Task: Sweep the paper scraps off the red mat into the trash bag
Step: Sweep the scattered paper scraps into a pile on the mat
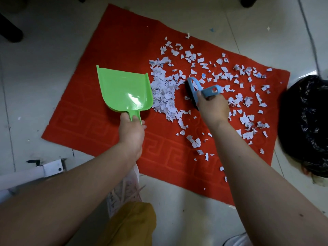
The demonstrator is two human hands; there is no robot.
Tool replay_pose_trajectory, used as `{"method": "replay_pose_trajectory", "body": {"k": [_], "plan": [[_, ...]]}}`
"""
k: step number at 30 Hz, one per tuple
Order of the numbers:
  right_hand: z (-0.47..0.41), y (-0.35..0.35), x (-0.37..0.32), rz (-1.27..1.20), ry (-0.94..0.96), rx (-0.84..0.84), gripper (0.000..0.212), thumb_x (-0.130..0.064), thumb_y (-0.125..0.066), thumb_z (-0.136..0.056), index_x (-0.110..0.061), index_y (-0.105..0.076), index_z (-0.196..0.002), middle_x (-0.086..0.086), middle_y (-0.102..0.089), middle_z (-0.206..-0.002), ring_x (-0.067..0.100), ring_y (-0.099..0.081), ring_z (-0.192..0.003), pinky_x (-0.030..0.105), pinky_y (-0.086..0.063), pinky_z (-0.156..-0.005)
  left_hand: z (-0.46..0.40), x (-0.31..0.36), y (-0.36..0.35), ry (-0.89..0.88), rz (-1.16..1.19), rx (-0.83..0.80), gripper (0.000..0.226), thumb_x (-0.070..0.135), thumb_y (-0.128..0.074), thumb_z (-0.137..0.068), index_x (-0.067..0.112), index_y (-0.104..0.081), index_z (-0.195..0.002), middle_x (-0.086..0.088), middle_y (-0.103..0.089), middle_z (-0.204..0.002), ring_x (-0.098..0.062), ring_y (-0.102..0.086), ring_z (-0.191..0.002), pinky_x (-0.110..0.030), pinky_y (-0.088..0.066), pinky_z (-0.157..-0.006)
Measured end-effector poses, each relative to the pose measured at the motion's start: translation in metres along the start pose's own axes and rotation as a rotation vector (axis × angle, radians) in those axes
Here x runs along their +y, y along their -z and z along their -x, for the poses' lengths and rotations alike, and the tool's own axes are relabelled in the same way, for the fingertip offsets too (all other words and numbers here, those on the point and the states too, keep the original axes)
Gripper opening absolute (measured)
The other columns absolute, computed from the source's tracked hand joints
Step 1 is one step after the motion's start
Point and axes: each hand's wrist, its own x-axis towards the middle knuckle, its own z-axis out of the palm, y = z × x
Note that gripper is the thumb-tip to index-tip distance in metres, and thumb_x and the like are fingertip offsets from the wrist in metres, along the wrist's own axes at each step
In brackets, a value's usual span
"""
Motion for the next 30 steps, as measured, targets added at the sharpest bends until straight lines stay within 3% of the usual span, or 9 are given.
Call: {"method": "replay_pose_trajectory", "body": {"k": [6, 10, 13, 18, 23, 26, 30], "plan": [[-0.002, 0.009, 0.007, 0.064, -0.024, -0.083, 0.04, -0.049, -0.052, -0.091, -0.012, -0.064, -0.1, 0.001, -0.063, -0.078, 0.019, -0.06, -0.066, 0.032, -0.049, -0.059, 0.007, -0.001, -0.006, -0.01, -0.022, -0.021, 0.013, 0.015, -0.029, -0.102, 0.016, -0.041, -0.105, -0.011, -0.057, -0.101, -0.018, -0.06, -0.082, -0.031, -0.046, -0.078], [-0.006, 0.031, 0.014, 0.043, 0.089, -0.135, 0.044, -0.049, -0.053, -0.09, -0.014, -0.065, -0.115, 0.005, -0.07, -0.092, 0.021, -0.067, -0.081, 0.043, -0.057, -0.075, 0.014, -0.005, -0.012, -0.041, -0.057, -0.05, 0.013, 0.015, -0.03, -0.102, 0.016, -0.042, -0.105, -0.009, -0.057, -0.097, -0.016, -0.059, -0.079, -0.027, -0.047, -0.07], [-0.006, 0.061, 0.023, 0.113, 0.173, -0.274, 0.041, -0.049, -0.056, -0.088, -0.02, -0.067, -0.114, -0.001, -0.07, -0.091, 0.017, -0.066, -0.083, 0.046, -0.056, -0.08, 0.021, -0.007, -0.019, -0.046, -0.076, -0.085, 0.014, 0.016, -0.029, -0.102, 0.017, -0.042, -0.107, -0.007, -0.057, -0.096, -0.016, -0.059, -0.081, -0.03, -0.045, -0.075], [0.005, 0.115, 0.052, 0.325, 0.129, -0.578, 0.033, -0.05, -0.062, -0.083, -0.026, -0.069, -0.103, -0.004, -0.07, -0.094, 0.015, -0.065, -0.088, 0.043, -0.055, -0.086, 0.04, -0.012, -0.032, -0.058, -0.14, -0.135, 0.014, 0.016, -0.03, -0.102, 0.018, -0.043, -0.105, -0.007, -0.059, -0.098, -0.017, -0.06, -0.084, -0.027, -0.046, -0.073], [0.03, 0.142, 0.087, 0.811, 0.193, -0.809, 0.033, -0.052, -0.062, -0.082, -0.028, -0.07, -0.104, -0.007, -0.07, -0.1, 0.013, -0.063, -0.091, 0.032, -0.052, -0.083, 0.058, -0.021, -0.041, -0.081, -0.21, -0.19, 0.013, 0.017, -0.03, -0.102, 0.02, -0.042, -0.106, -0.009, -0.06, -0.102, -0.018, -0.06, -0.084, -0.031, -0.048, -0.078], [0.048, 0.144, 0.106, 0.958, 0.202, -0.887, 0.029, -0.043, -0.063, -0.085, -0.027, -0.069, -0.108, -0.003, -0.069, -0.104, 0.016, -0.062, -0.095, 0.029, -0.05, -0.081, 0.063, -0.022, -0.043, -0.107, -0.232, -0.211, 0.013, 0.017, -0.03, -0.101, 0.021, -0.042, -0.107, -0.009, -0.059, -0.103, -0.019, -0.06, -0.086, -0.031, -0.047, -0.077], [0.056, 0.13, 0.135, 1.06, 0.193, -0.917, 0.038, -0.053, -0.065, -0.079, -0.027, -0.069, -0.106, -0.003, -0.07, -0.103, 0.017, -0.063, -0.093, 0.031, -0.051, -0.082, 0.061, -0.025, -0.041, -0.129, -0.234, -0.21, 0.017, 0.016, -0.03, -0.1, 0.018, -0.043, -0.111, -0.012, -0.058, -0.105, -0.02, -0.059, -0.087, -0.026, -0.046, -0.072]]}}
